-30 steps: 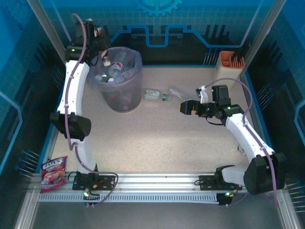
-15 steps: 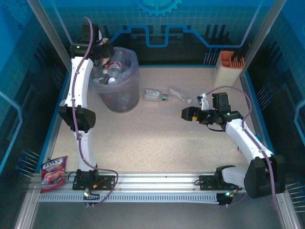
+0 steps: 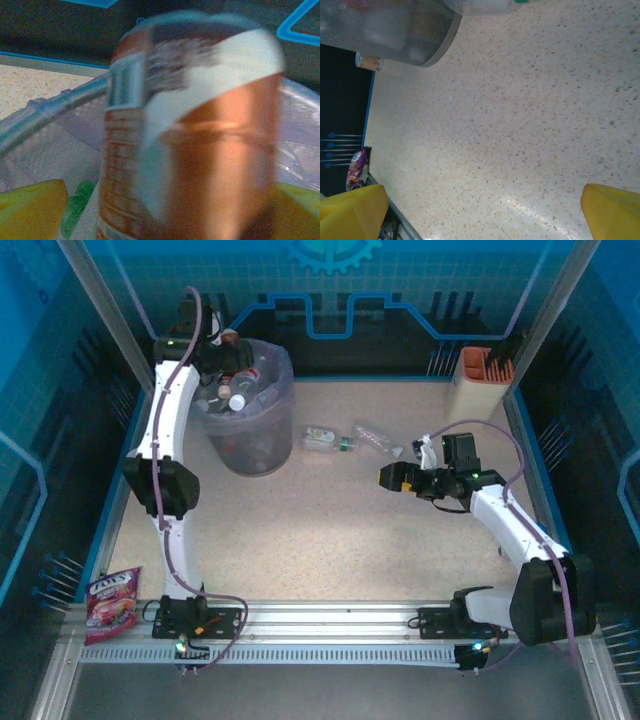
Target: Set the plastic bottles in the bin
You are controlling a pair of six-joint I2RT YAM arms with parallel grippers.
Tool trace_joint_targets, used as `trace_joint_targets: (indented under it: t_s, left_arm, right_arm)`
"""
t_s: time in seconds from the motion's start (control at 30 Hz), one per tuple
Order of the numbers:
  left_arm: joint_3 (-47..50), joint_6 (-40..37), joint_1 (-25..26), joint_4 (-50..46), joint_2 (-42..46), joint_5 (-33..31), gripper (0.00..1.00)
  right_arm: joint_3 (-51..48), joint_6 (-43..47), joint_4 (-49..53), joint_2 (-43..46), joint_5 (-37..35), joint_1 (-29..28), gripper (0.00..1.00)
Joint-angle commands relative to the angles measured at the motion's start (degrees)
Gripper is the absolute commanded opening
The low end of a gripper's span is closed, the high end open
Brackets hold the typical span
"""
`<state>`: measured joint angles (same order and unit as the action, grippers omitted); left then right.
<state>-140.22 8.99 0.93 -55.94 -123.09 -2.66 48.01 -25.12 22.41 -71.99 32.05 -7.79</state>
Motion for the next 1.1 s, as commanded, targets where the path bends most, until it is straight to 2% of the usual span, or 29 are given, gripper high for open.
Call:
trace_joint_targets:
  t_s: [0.0,0.13,0.2,0.33,0.5,0.6,0.7,0.77,0.9,1.07]
  left_arm:
    - [0.6,1.6,0.3,3.6,6.6,3.0,0.99]
    - [1.3,1.1,0.4,4.4,10.1,3.2,0.99]
    - [2.2,0.3,0.4,5.0,10.9,2.8,0.99]
    - [3.3,0.7,0.4,4.0,10.1,3.1,0.99]
    - [7.2,3.2,0.6,7.2,8.6,4.2,0.98]
    - [7.7,3.6,0.9,8.1,6.6,4.3,0.96]
    - [7.9,3.8,1.5,8.6,5.1,4.8,0.95]
    - [8.4,3.8,2.2,9.4,4.8,5.4,0.95]
    - [8.9,4.0,3.9,10.7,5.3,6.5,0.95]
    - [9.2,2.9,4.7,10.1,7.8,5.6,0.99]
  right_arm:
    - [2.1,-3.7,-2.9,-1.3,-4.0,0.7,1.0]
    - [2.1,-9.2,-8.3,-3.4,-4.2,0.7,1.0]
    - [2.0,-11.6,-10.7,-3.8,-6.7,0.7,1.0]
    - [1.0,-19.7,-17.3,-4.6,-9.6,0.7,1.0]
    - [-0.3,-29.9,-22.7,-5.8,-12.5,0.0,1.0]
    - [-0.9,-32.7,-23.1,-5.5,-16.7,-1.1,1.0]
    - [-1.5,-37.2,-22.3,-5.1,-22.4,-2.0,0.93]
    - [-1.2,-40.9,-21.0,-5.9,-25.2,-2.3,0.92]
    - [1.1,-49.4,-19.4,-10.1,-29.7,-2.8,0.92]
    - [4.0,-57.1,-25.6,-17.6,-32.7,-4.4,0.93]
